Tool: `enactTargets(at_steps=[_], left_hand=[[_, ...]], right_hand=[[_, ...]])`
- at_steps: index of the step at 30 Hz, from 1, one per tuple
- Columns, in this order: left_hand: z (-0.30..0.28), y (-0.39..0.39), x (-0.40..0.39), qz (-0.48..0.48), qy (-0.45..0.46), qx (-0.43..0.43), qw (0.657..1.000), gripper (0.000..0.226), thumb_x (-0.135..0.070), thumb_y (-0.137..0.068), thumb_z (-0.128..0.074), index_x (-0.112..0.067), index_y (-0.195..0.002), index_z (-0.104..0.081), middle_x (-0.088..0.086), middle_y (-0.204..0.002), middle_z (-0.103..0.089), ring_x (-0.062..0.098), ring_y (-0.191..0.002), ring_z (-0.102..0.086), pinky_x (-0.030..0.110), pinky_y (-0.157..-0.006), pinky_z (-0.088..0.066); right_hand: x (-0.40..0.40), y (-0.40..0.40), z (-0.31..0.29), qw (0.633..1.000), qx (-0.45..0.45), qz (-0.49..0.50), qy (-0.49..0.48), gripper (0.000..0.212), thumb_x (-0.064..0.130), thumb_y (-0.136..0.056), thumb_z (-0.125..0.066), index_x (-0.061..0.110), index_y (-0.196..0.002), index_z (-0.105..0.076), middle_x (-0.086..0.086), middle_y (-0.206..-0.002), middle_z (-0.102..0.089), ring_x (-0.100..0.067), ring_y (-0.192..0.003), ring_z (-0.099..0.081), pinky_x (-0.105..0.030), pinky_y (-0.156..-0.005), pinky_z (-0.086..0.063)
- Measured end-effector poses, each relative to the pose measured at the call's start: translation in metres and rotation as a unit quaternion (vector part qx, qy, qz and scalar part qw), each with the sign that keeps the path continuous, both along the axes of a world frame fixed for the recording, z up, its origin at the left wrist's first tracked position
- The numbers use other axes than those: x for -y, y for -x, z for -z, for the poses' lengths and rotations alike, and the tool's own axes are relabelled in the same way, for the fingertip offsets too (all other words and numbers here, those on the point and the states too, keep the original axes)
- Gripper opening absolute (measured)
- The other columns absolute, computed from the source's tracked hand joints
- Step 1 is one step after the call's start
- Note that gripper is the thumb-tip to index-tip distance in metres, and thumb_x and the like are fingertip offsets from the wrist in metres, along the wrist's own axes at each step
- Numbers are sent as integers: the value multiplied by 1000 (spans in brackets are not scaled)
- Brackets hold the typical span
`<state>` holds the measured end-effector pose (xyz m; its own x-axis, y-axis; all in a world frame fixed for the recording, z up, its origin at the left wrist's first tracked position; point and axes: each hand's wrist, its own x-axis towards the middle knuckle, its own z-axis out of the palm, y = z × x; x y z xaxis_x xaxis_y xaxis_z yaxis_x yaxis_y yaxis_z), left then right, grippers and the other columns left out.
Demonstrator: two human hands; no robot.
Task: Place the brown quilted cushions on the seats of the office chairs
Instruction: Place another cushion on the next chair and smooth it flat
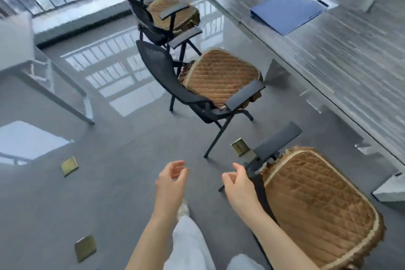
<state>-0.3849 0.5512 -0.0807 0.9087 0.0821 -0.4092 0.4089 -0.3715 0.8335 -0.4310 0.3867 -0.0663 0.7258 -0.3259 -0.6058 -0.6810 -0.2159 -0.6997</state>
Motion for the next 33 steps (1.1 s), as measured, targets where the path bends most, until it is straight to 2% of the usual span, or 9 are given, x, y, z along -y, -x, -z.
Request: enactTargets(at_steps=[6, 9, 14, 18, 21, 25, 27, 30, 33], left_hand=[[-1, -87, -81, -20, -27, -22, 999, 18, -15, -89, -64, -33, -91, -63, -6, -89, -73, 11, -91, -68, 26, -75, -48], [-6, -142, -111, -10, -42, -26, 999, 18, -15, -89, -64, -33, -89, -62, -4, -87, -74, 16, -89, -69, 32, -81, -52], [-15, -221, -126, -5, -26, -18, 999, 14, -33, -74, -57, -36, -87, -60, -5, -86, -74, 19, -90, -70, 38, -84, -54], [-14, -284, -109, 14, -9, -10, 1000, 14, -17, -90, -60, -28, -99, -62, -2, -92, -73, 16, -88, -69, 34, -80, -55], [-12, -319, -92, 24, -8, 0, 1000, 26, -20, -90, -60, -26, -115, -56, -1, -98, -70, 18, -90, -69, 36, -78, -56], [-7, -379, -51, 52, -3, -2, 999, 26, -22, -93, -55, -29, -117, -49, -5, -102, -67, 15, -89, -67, 30, -73, -55], [-5, -406, -30, 72, -1, -13, 997, 30, -22, -93, -54, -27, -122, -50, -6, -101, -67, 15, -92, -66, 24, -67, -50], [4, -448, -2, 100, -10, -51, 994, 37, -23, -93, -54, -22, -129, -50, -5, -103, -68, 16, -94, -64, 23, -68, -48], [17, -495, 23, 123, -19, -102, 987, 37, -23, -93, -56, -22, -129, -50, -6, -111, -65, 14, -95, -63, 25, -68, -49]], right_hand=[[-69, -101, -2, 999, -13, -27, -17, 50, 29, -100, -43, 16, -147, -30, 6, -116, -54, -15, -104, -54, -28, -83, -39], [-95, -152, -5, 1000, -15, -13, -21, 50, 31, -100, -43, 17, -147, -30, 6, -115, -52, -14, -101, -51, -27, -82, -37], [-107, -216, -13, 999, 6, 29, -32, 48, 31, -100, -43, 17, -146, -33, 4, -115, -51, -14, -101, -49, -27, -83, -34], [-94, -267, -12, 997, 16, 69, -21, 46, 29, -100, -44, 18, -143, -36, 7, -107, -52, -9, -93, -50, -27, -84, -36], [-77, -300, -14, 996, 20, 90, -6, 44, 29, -99, -45, 18, -141, -38, 12, -97, -54, -6, -86, -50, -27, -81, -35], [-42, -354, 2, 991, 12, 131, -2, 44, 27, -99, -46, 17, -141, -39, 18, -85, -49, -1, -76, -47, -30, -81, -39], [-26, -382, 14, 989, 3, 145, -4, 45, 26, -97, -47, 16, -140, -41, 15, -87, -53, -1, -77, -50, -30, -73, -46], [-5, -423, 33, 989, -28, 148, -5, 44, 28, -97, -48, 17, -139, -42, 7, -97, -58, -9, -84, -56, -25, -63, -43], [13, -461, 49, 987, -62, 148, -10, 44, 31, -97, -46, 19, -139, -41, 3, -117, -56, -17, -100, -56, -31, -83, -48]])
